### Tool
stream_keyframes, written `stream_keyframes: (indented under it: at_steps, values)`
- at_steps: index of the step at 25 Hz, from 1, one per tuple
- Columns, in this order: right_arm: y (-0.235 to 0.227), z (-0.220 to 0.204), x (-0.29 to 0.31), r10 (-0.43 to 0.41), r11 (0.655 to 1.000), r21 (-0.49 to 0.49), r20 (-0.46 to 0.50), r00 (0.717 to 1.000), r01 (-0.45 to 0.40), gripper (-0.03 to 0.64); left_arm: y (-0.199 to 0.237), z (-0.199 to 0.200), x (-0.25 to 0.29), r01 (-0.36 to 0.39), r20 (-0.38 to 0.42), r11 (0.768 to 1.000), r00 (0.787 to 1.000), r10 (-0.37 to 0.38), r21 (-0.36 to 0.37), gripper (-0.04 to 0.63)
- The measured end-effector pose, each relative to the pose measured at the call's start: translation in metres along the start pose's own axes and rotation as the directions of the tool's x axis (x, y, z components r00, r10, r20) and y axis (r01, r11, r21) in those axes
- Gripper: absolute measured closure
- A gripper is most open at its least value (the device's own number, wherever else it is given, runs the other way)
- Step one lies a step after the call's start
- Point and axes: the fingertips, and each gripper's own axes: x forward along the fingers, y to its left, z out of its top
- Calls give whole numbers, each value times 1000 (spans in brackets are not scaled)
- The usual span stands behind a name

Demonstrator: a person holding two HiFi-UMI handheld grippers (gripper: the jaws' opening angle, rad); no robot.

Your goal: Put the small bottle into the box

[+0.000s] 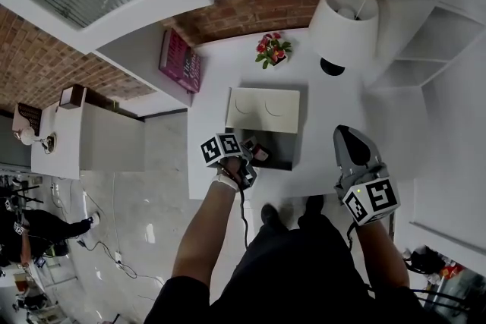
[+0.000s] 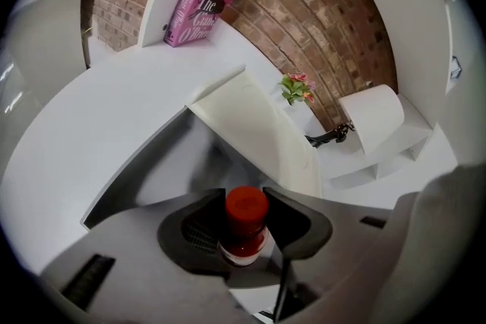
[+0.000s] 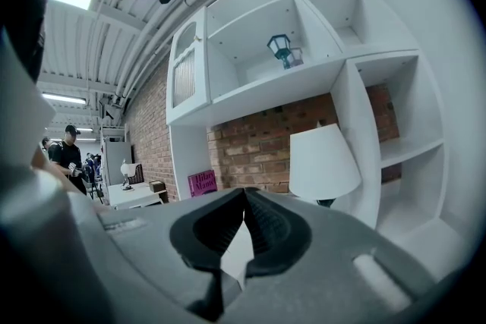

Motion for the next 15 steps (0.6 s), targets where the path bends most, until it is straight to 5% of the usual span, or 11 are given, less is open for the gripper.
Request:
stream_keyframes:
  at_steps: [10,15]
  values:
    - [-1,3,-3,8,1000,21,21,1000,-9,617,13,0,13,-98,-21,986,995,96,-136,437]
    - [0,9,-3,14,1000,21,39,999,-15,617,10,2,15,-101,-2,983,995,101,-154,371]
